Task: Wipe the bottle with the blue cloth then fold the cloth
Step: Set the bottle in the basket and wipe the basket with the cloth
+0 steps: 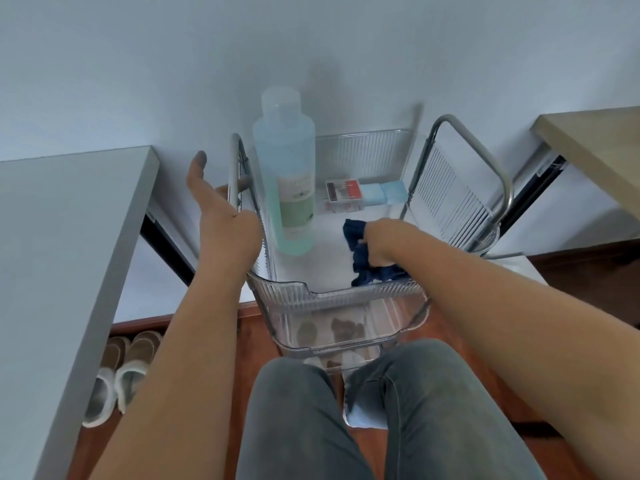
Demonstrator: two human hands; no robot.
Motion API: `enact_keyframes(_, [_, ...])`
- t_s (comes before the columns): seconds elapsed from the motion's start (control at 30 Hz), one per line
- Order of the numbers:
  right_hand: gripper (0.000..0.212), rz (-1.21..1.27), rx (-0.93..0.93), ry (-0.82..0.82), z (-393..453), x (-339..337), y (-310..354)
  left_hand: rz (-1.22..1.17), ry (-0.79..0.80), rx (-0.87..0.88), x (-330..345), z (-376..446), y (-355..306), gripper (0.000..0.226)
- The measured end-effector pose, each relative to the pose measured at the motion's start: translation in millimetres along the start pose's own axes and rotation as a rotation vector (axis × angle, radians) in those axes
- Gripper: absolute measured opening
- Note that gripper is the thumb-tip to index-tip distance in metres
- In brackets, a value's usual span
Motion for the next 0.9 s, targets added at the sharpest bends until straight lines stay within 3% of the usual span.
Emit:
enact_keyframes(0.1, [0.026,0.015,0.106,0.135,-2,-6,-19,-0.001,-0.025,0.050,0,-6,-2,0.097])
enact_keyframes(0.27, [0.027,0.032,-0.189,0.102,-18,7,51,0.059,-0.118,0.160,2,-28,5,0.093])
enact_keyframes(0.37, [0.017,0.036,-0.245,0.119,-13,12,67,0.086,-0.145,0.182,3,-31,9,0.094])
enact_keyframes(0.6, [0.056,0.126,-0.126,0.123,7,9,28,0.058,-0.155,0.187,8,-28,20,0.090])
enact_keyframes(0.77, [0.044,0.087,0.025,0.131,13,-1,-13,0.027,-0.130,0.157,8,-28,18,0.089])
enact_keyframes(0.9, [0.041,-0.005,0.160,0.227,13,3,-36,-0.007,-0.130,0.162,10,-29,17,0.088])
Point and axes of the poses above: each hand's wrist, its own z-axis towards the middle knuckle, its own x-axis out of the palm, y = z × x, the point moved 3 cm from there along z, towards the middle knuckle, and after that the axes turned 9 degrees about -y, right-handed, at the moved point
